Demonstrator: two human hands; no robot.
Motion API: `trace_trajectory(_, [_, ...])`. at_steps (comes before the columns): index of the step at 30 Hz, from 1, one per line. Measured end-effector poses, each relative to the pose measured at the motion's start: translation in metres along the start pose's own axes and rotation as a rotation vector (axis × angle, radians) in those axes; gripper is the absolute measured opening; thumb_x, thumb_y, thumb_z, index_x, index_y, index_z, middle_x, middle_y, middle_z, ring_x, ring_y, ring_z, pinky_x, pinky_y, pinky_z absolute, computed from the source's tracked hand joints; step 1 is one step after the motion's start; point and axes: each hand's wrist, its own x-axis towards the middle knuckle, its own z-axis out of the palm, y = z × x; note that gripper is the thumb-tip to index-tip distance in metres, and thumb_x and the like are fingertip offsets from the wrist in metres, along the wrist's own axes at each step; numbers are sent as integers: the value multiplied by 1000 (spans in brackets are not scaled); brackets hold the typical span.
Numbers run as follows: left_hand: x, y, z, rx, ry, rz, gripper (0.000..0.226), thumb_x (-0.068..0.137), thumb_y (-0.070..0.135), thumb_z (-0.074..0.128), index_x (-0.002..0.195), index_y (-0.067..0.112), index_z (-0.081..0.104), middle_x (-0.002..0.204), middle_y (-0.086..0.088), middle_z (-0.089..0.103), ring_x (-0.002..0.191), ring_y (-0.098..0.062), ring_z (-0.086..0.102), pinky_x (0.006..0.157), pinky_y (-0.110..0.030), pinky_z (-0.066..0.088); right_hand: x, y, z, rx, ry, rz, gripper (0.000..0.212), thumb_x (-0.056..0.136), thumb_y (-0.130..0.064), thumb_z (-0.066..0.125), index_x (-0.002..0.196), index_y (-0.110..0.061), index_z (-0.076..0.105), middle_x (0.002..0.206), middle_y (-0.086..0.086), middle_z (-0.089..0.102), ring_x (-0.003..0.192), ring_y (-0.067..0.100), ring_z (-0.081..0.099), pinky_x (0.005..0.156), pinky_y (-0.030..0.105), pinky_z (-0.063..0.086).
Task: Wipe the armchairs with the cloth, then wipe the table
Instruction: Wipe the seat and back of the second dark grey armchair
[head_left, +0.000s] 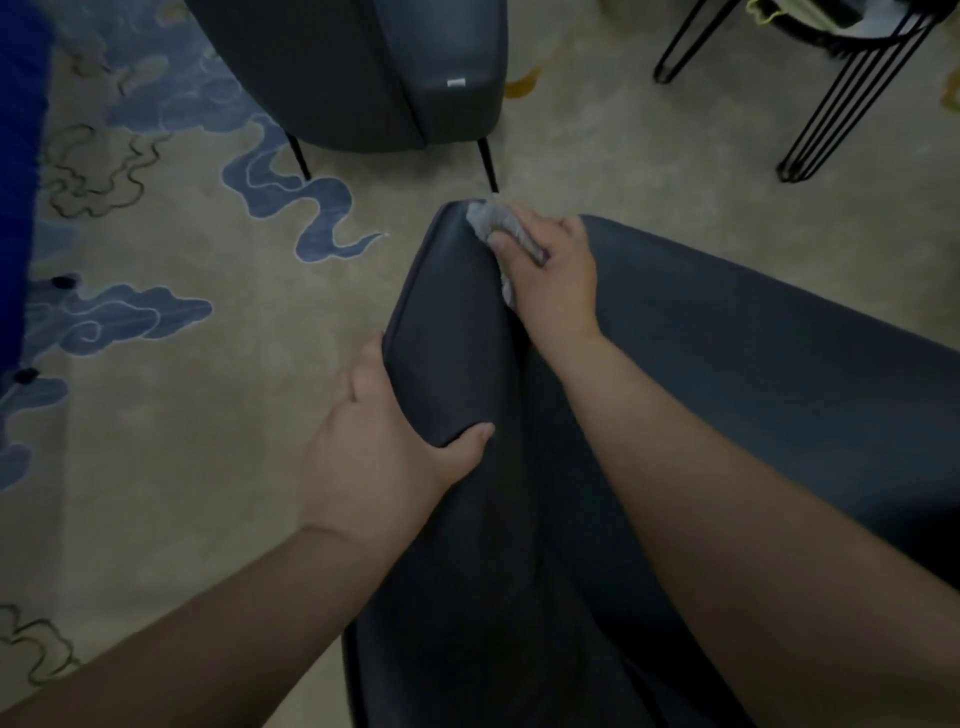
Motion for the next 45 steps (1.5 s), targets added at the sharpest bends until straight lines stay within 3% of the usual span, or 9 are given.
trace_trajectory(4, [-1,-2,1,15,19,15,110,56,67,68,146,23,24,139,2,44,114,-22,53,83,-32,45,-18,-6,1,46,-18,15,30,88,-26,64,118,-30,65,91,-13,40,79,-2,52,80,10,42])
trace_trajectory(7, [-3,-2,2,6,23,27,108,56,66,67,146,23,25,139,3,45,112,-20,55,80,-29,45,-81,-7,-7,18,-130,-179,36,86,-32,63,121,-41,60,94,-15,37,82,-2,49,77,7,41])
trace_trajectory(12, [-2,-1,2,31,25,17,108,58,70,65,146,23,24,138,3,46,111,-22,56,77,-27,42,-60,-6,-1,-80,-116,-219,37,86,-24,65,123,-29,63,93,-4,38,85,6,46,82,7,38])
trace_trajectory(18, [-5,-3,3,37,26,18,106,60,71,64,146,25,21,139,3,44,112,-23,55,80,-32,44,3,0,8,67,27,75,34,90,-28,63,123,-33,62,90,-12,40,81,-9,51,76,-4,34])
trace_trajectory(24, [-6,-5,1,10,17,16,105,59,69,66,145,28,21,138,5,46,112,-22,56,81,-34,48,-99,0,-11,56,-70,2,42,87,-32,60,125,-46,53,91,-9,41,81,-3,49,79,2,37])
trace_trajectory(28, [-3,-5,2,35,29,20,104,58,68,66,144,27,24,137,2,48,112,-25,55,82,-37,47,-84,6,-7,57,-15,40,41,88,-21,63,124,-39,54,91,-8,40,81,-2,47,82,4,38])
trace_trajectory(31, [-2,-6,2,38,43,30,104,58,68,67,143,26,26,138,3,46,115,-25,53,85,-38,47,-30,15,-2,132,51,216,33,92,-14,60,124,-23,63,100,7,60,81,5,58,76,9,45])
trace_trajectory(34, [-2,-5,3,22,40,42,103,60,67,68,144,27,24,140,5,43,118,-22,51,89,-38,47,-21,18,-4,180,70,267,31,93,-12,58,124,-12,63,101,9,69,75,-8,60,69,1,41])
trace_trajectory(45, [-1,-6,5,16,32,19,106,61,64,69,146,20,24,140,-2,42,118,-26,51,87,-37,46,-163,-4,-33,152,-43,483,36,90,-18,63,113,-45,60,97,4,56,75,-11,59,70,-2,39])
